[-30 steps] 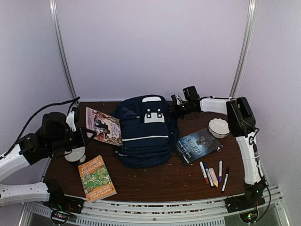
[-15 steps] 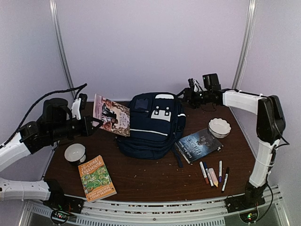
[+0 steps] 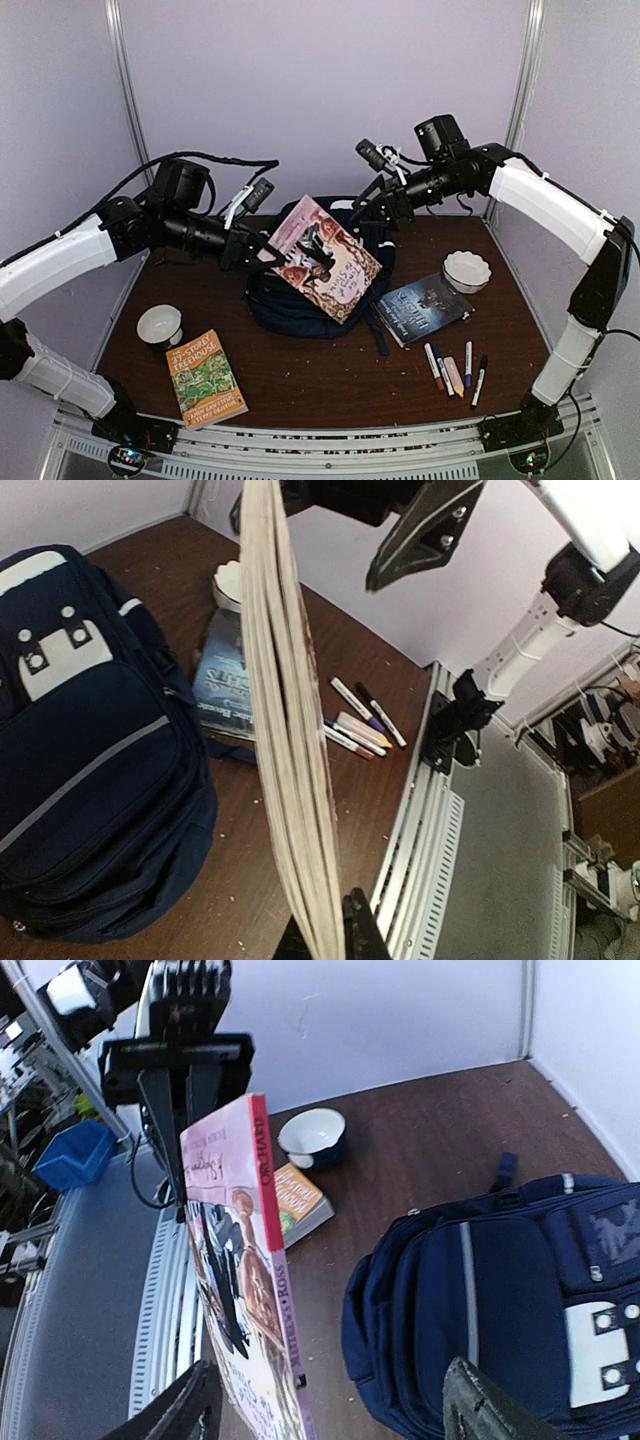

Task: Pack the student bag

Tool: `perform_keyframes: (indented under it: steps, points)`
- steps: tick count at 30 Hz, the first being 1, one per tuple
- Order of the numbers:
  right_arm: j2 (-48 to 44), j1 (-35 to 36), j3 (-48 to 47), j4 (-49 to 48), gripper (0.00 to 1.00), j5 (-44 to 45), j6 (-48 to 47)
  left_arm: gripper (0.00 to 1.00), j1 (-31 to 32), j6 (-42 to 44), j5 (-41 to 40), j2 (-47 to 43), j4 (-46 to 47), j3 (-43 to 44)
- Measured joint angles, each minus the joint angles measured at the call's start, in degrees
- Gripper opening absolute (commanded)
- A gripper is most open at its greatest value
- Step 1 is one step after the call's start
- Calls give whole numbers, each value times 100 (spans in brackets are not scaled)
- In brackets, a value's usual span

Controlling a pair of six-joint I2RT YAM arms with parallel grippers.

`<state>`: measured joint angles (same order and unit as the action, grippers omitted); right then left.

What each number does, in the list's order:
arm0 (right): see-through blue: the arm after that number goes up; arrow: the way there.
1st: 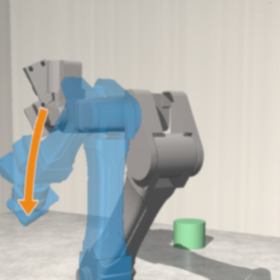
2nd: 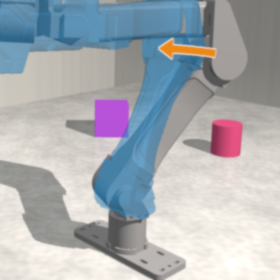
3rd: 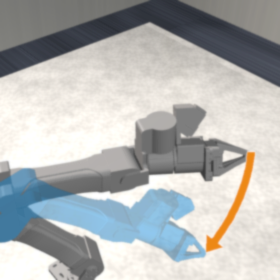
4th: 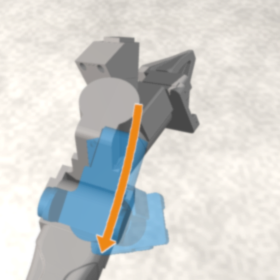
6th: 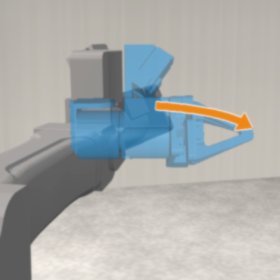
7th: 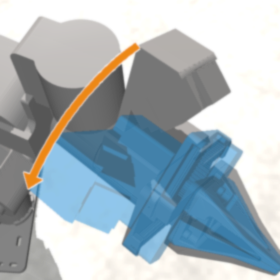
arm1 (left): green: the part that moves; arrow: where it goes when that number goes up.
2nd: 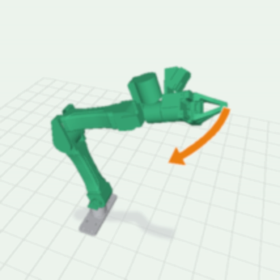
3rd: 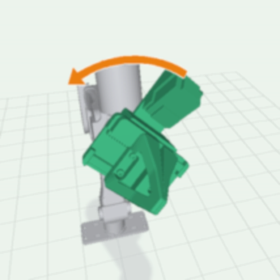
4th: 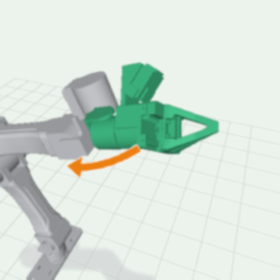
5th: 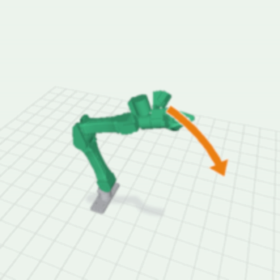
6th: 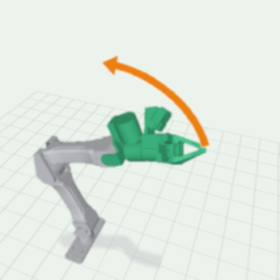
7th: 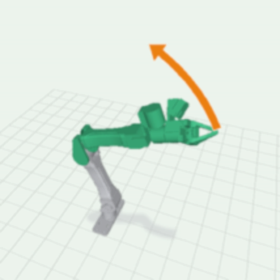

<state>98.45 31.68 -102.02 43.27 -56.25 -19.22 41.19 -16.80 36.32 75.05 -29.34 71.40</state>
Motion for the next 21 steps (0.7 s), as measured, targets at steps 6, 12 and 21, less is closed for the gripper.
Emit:
perform_keyframes:
  steps: [6,12,21]
  points:
    - [264,490,-4,702,55,-264,-636,0,0,236,791,118,-157,125]
    - [474,595,-223,1102,0,-686,-815,29,0,428,831,208,-365,328]
    - [358,299,214,-144,0,-1458,669,82,0,127,-931,-280,909,-382]
